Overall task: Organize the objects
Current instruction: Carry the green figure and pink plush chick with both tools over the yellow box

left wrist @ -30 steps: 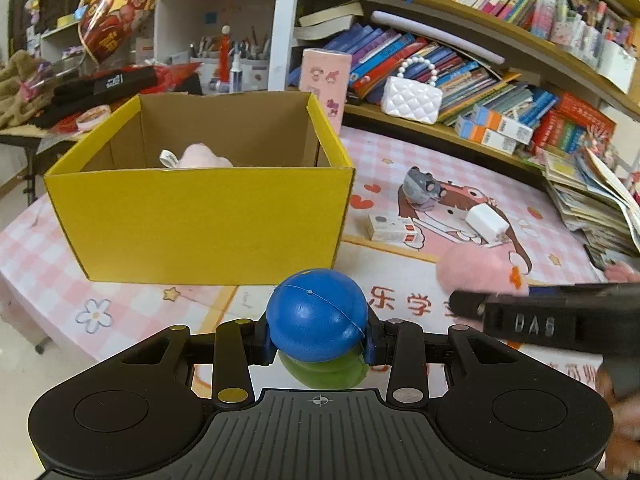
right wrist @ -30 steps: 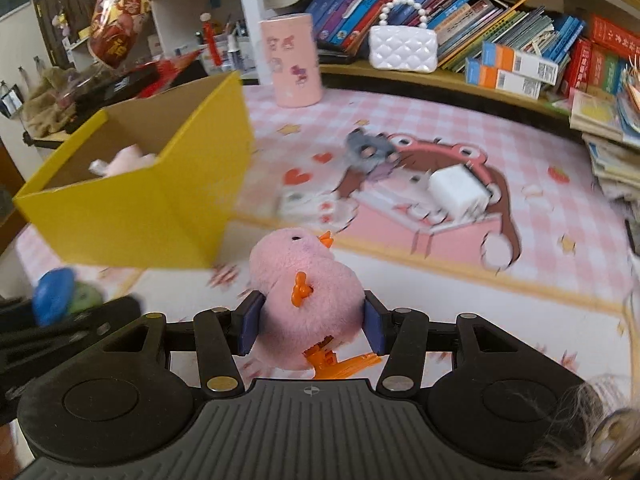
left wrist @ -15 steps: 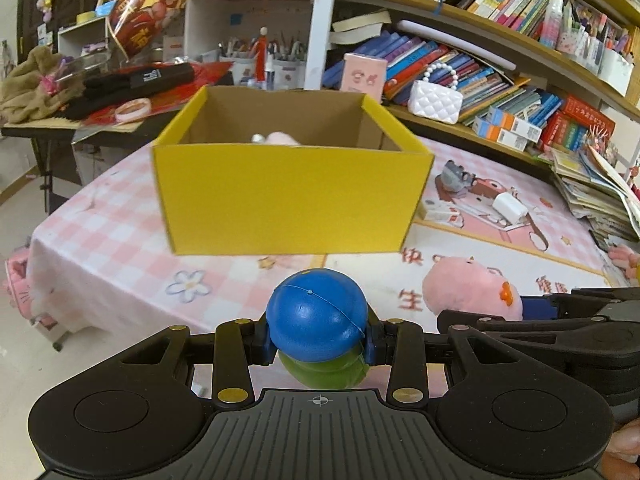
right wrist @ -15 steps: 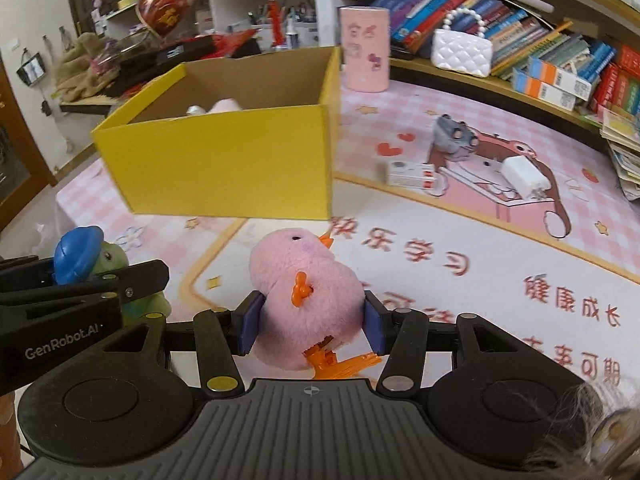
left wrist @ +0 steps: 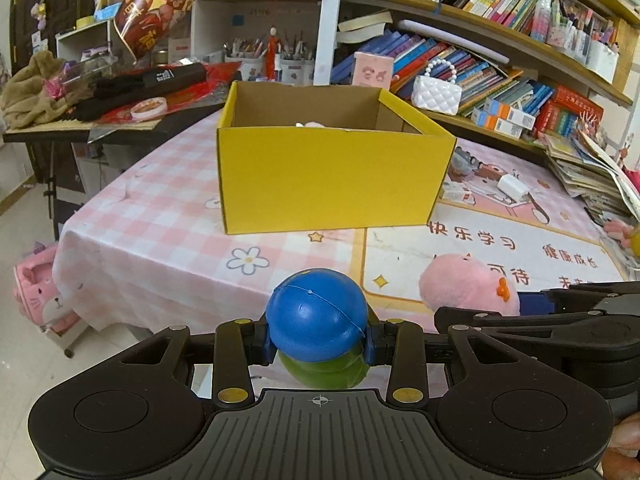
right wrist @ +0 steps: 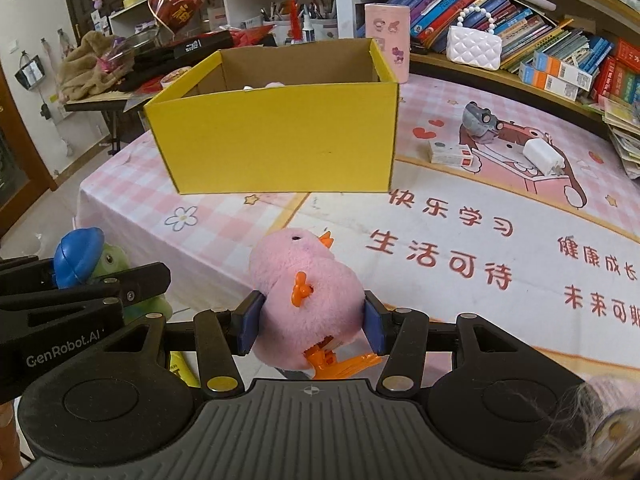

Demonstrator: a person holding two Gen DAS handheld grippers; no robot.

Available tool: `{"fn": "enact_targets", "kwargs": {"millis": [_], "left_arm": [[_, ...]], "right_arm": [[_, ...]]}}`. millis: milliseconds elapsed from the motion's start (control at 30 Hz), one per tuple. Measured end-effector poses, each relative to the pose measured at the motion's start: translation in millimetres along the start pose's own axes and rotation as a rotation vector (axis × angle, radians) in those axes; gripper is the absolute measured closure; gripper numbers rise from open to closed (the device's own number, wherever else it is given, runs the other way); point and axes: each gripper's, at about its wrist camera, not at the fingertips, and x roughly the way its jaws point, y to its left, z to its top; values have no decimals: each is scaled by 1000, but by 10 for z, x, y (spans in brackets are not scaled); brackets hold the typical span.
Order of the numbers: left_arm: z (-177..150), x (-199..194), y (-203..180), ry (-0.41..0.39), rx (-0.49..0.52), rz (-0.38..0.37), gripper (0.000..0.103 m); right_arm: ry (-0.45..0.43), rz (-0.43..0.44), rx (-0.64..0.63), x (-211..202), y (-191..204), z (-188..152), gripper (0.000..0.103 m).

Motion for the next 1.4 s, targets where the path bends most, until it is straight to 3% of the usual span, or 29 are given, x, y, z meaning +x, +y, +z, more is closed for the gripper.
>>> {"fn": "enact_targets", "kwargs": {"millis": [400, 667, 833, 1033, 1100, 1400], "left_arm": [[69, -104, 211, -40, -39, -20, 66], [827, -18, 210, -231, -62, -17, 67], [1188, 195, 144, -282, -62, 11, 66], [1432, 674, 63, -233, -42, 63, 66], [1459, 860, 42, -176, -37, 64, 66], [1403, 1352, 16, -39, -47, 127, 65]], "right_arm": [[-27, -27, 8, -82, 150, 41, 55], [-224, -22, 18, -173, -19, 813, 55], [-296, -7, 9, -4, -166, 1316, 55], [-284, 16, -35, 353, -314, 1667, 55], [-265, 27, -61, 498, -344, 1736, 55], [-113, 63, -203, 1171, -377, 1891, 54]]}}
